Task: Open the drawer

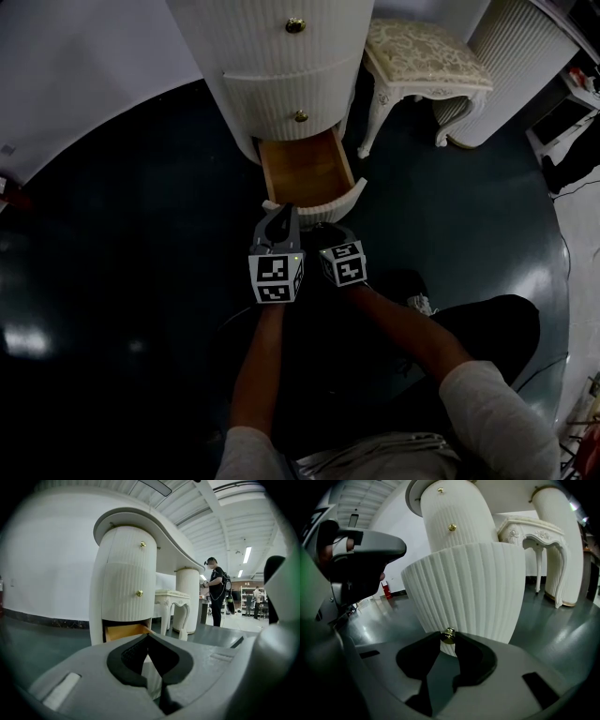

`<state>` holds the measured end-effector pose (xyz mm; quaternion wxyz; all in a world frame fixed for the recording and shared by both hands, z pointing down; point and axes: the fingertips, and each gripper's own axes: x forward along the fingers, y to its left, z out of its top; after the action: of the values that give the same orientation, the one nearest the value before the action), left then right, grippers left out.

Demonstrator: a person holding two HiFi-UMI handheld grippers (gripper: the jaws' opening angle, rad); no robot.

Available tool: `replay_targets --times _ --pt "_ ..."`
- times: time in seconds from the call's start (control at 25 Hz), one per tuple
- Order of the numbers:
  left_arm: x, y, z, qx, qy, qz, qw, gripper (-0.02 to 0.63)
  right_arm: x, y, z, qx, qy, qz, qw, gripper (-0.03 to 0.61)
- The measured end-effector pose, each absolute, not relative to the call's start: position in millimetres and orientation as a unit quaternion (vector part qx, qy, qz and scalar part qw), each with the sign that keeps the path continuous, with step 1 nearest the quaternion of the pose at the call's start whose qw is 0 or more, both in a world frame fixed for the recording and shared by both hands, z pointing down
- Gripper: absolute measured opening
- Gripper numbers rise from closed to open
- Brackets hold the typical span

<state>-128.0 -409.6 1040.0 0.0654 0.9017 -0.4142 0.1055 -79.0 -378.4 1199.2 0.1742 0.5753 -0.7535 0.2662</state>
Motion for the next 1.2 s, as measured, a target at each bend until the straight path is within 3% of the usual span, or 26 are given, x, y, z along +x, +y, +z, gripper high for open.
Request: replay_targets --times 1.2 --pt "-116 -419 1029 0.896 -0.430 0.081 0.075 0.009 -83 -336 1201 0.577 -0.754 0.270 0.160 0.110"
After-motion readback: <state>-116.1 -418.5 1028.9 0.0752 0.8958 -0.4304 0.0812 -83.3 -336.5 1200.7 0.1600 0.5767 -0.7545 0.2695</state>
